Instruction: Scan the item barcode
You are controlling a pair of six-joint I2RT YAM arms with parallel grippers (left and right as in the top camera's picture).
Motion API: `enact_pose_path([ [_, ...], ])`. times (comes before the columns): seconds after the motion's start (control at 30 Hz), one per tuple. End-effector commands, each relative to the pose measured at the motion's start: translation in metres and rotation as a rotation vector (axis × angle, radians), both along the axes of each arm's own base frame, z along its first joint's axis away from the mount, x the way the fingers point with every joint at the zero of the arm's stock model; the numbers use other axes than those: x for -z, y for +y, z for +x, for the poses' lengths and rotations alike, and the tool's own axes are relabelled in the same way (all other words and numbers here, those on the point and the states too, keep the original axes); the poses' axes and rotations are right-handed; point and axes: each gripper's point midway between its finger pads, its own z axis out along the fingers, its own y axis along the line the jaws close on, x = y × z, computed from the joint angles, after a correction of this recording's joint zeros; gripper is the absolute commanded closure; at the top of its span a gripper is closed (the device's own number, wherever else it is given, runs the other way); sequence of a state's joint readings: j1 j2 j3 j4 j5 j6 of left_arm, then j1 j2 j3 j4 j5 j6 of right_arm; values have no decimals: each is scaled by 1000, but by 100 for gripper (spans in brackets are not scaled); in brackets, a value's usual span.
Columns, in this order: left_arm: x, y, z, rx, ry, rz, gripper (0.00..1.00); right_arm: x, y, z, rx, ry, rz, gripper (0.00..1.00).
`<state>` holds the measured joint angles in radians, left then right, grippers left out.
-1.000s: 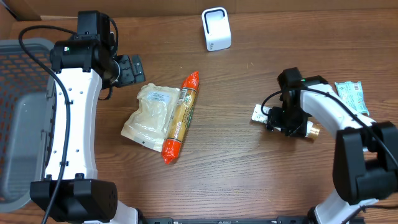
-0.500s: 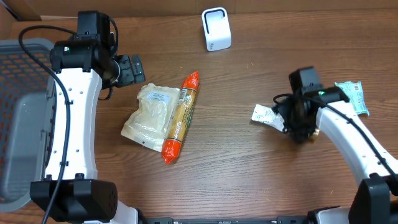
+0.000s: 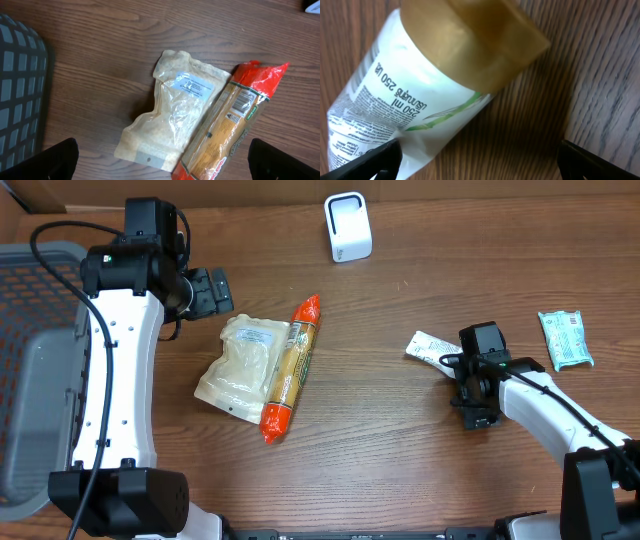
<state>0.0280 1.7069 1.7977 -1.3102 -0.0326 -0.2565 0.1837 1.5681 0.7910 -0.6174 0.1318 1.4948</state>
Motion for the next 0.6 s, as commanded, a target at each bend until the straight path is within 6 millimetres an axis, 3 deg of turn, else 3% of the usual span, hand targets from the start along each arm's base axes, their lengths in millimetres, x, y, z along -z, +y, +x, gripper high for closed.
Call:
enact_pose_path([
  [0.0,4,-2,1,-8,8,-12,1,1,-12,-1,-24,-4,-73,0],
  [0.2,4,-2,1,-8,8,-12,0,-6,-3,4,-131,-8,-43,0],
  [0.47,4,-2,1,-8,8,-12,0,-42,2,35,-175,-171,-29,0],
  [0.57,4,-2,1,-8,8,-12,0,-45,2,43,-180,-205,-36,0],
])
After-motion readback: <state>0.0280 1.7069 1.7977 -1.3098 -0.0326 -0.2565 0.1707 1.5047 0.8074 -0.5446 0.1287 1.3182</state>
